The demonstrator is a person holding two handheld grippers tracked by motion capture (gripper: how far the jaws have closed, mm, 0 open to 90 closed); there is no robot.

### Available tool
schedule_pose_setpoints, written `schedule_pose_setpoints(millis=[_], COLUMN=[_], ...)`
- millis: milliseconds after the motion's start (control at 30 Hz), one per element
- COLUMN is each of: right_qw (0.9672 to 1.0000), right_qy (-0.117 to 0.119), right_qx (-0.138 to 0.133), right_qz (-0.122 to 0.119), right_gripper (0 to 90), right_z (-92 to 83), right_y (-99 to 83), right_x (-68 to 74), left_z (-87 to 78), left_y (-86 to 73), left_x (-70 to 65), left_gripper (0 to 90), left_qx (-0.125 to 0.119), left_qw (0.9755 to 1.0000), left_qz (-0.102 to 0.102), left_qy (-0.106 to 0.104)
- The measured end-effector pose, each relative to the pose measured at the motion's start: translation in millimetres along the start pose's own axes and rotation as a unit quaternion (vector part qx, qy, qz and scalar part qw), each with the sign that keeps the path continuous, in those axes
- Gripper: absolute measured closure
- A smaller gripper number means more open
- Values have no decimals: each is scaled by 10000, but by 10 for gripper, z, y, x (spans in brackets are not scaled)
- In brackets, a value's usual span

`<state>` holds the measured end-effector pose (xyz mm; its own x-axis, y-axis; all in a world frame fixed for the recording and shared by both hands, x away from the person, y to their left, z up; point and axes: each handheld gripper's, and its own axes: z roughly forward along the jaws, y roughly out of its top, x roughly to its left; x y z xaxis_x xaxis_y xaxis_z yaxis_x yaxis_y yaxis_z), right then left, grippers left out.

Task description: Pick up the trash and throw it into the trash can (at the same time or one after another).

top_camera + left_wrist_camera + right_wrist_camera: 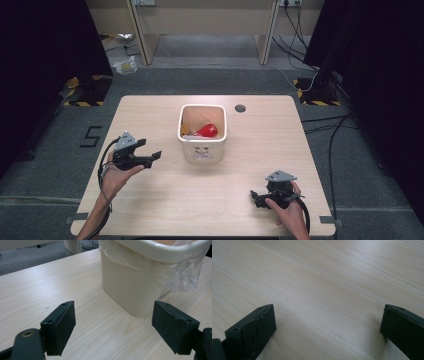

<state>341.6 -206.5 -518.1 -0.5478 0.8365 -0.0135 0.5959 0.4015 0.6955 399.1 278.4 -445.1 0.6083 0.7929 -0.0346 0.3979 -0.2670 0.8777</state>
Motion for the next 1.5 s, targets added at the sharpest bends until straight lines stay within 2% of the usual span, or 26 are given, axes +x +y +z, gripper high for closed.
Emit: schedule_pose_setpoints(millis=[433, 867, 1100, 1500], right_qw=[10000, 10000, 10000, 10000], right_qy=[0, 1, 0, 0], right_qx=[-1, 0, 1, 2], right_qz=[-1, 2, 7, 7], right_gripper=[2, 3, 2, 2], right_z=[0, 0, 0, 0], right_y=[0, 0, 0, 0], right_x=[0, 1, 2, 2], left_z=[0, 89, 88, 63], left_y=[-205, -526, -606, -721], left_x=[-112, -222, -269, -258], left_gripper=[186, 185, 184, 180], left_qx=[60, 414, 587, 776], left_qw=[9999, 9989, 9978, 9966], left_qz=[67, 126, 244, 191], left_qy=[-53, -166, -179, -190])
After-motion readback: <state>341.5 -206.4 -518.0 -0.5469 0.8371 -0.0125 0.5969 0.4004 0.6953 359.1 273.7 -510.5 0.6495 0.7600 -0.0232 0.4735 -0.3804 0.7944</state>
